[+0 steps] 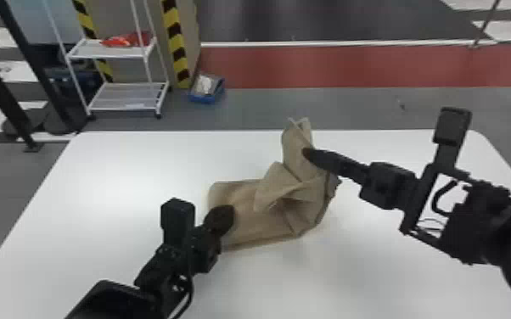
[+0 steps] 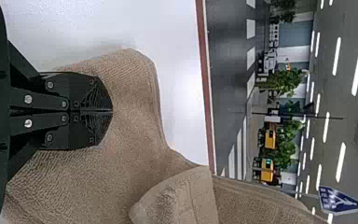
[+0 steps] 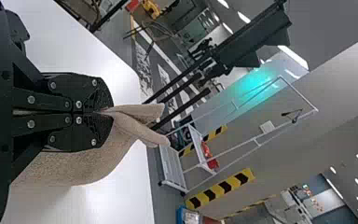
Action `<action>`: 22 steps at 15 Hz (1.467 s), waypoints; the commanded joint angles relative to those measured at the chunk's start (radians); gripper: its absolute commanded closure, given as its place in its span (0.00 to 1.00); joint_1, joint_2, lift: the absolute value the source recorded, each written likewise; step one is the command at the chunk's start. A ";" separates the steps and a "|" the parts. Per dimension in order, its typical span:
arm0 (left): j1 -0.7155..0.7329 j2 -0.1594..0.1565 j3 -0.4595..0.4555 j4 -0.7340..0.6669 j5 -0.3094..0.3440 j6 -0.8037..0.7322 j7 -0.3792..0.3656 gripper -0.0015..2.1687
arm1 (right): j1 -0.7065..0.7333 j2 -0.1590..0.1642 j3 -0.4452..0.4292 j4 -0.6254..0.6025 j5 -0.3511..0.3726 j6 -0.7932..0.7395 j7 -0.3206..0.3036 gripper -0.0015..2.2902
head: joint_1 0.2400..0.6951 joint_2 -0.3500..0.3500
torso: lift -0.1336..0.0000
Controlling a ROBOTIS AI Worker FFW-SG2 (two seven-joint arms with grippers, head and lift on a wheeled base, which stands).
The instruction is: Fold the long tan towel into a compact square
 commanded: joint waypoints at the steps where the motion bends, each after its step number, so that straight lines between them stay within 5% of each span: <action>1: -0.003 -0.001 -0.010 -0.001 -0.001 0.005 -0.004 0.92 | -0.015 0.003 0.028 -0.028 -0.019 0.048 -0.002 0.66 | 1.00 0.58 | 0.08; 14: -0.007 -0.001 -0.041 -0.012 -0.003 0.036 -0.009 0.92 | -0.046 0.017 0.179 0.035 0.140 0.045 -0.069 0.66 | 1.00 0.63 | 0.08; 22: -0.007 0.000 -0.052 -0.021 -0.004 0.039 -0.010 0.92 | 0.088 0.008 0.153 0.005 0.101 -0.464 -0.283 0.66 | 1.00 0.54 | 0.08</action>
